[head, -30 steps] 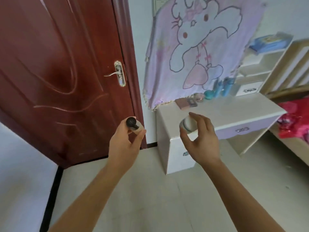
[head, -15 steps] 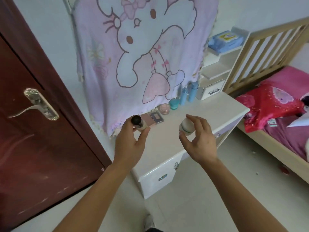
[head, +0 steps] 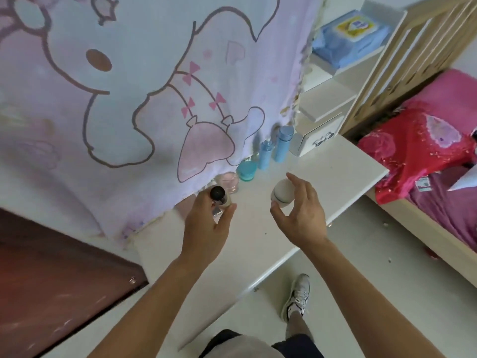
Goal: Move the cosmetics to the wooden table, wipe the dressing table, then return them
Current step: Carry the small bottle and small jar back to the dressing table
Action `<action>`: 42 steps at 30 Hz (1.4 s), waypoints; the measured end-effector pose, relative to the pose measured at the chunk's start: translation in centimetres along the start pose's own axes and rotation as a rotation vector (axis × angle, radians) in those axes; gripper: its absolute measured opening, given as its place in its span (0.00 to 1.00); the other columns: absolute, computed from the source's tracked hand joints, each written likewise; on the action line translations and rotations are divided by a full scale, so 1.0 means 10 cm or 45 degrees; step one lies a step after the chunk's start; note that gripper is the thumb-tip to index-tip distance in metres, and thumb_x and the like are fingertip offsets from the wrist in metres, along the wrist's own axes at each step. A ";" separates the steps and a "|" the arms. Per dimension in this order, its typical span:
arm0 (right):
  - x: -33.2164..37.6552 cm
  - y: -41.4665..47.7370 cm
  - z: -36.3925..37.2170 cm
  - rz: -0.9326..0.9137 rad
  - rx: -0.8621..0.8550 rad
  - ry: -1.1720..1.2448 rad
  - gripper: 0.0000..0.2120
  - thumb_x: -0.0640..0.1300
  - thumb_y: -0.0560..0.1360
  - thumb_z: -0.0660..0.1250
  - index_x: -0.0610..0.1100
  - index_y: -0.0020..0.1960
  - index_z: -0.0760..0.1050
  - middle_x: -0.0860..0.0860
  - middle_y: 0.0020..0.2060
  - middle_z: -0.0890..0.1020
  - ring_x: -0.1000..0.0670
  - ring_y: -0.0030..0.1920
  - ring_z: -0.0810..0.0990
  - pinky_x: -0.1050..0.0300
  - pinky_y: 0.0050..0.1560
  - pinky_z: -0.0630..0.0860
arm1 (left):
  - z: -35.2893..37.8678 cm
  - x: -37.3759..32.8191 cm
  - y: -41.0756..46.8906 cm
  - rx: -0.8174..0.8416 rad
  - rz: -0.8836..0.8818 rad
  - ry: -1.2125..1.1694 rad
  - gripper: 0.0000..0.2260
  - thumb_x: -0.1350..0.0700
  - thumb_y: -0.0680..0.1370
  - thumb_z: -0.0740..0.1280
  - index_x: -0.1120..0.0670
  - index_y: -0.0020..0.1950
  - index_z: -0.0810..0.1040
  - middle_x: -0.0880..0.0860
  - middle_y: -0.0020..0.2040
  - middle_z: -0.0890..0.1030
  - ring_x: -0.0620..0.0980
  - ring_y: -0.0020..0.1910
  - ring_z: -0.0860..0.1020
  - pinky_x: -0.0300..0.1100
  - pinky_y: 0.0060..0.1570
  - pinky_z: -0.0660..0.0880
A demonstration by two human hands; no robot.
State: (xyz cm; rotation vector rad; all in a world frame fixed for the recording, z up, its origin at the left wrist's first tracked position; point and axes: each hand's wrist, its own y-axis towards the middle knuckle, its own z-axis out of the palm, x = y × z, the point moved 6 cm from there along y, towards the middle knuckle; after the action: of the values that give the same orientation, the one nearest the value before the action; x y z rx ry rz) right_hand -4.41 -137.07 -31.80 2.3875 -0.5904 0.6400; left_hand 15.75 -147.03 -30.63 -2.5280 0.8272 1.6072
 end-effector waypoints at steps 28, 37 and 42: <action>-1.57 1.05 2.34 -0.159 1.007 0.137 0.27 0.47 0.72 0.73 0.49 0.66 0.65 0.49 0.62 0.73 0.45 0.59 0.74 0.52 0.49 0.75 | 1.80 1.67 0.77 -0.354 -0.921 0.285 0.15 0.56 0.76 0.71 0.52 0.63 0.75 0.47 0.56 0.74 0.46 0.46 0.78 0.37 0.48 0.75; -1.50 0.99 2.38 -0.171 1.153 -0.009 0.23 0.43 0.73 0.71 0.47 0.66 0.69 0.48 0.69 0.67 0.43 0.63 0.74 0.48 0.51 0.78 | 1.74 1.69 0.84 -0.170 -0.866 0.327 0.27 0.54 0.76 0.73 0.52 0.72 0.66 0.52 0.68 0.70 0.53 0.60 0.77 0.48 0.57 0.77; -1.23 1.30 1.98 -0.315 0.968 -0.019 0.15 0.44 0.78 0.66 0.48 0.64 0.75 0.49 0.69 0.72 0.46 0.66 0.73 0.50 0.52 0.79 | 1.29 1.17 0.94 -0.232 -0.570 0.502 0.22 0.53 0.78 0.68 0.54 0.70 0.66 0.50 0.66 0.70 0.49 0.62 0.73 0.45 0.56 0.77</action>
State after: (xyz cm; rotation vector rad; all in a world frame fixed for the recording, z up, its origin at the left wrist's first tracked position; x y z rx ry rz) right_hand -15.15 -155.94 -47.29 3.0947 -0.0307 0.8389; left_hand 4.55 -156.08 -44.29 -2.9256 0.0972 1.1098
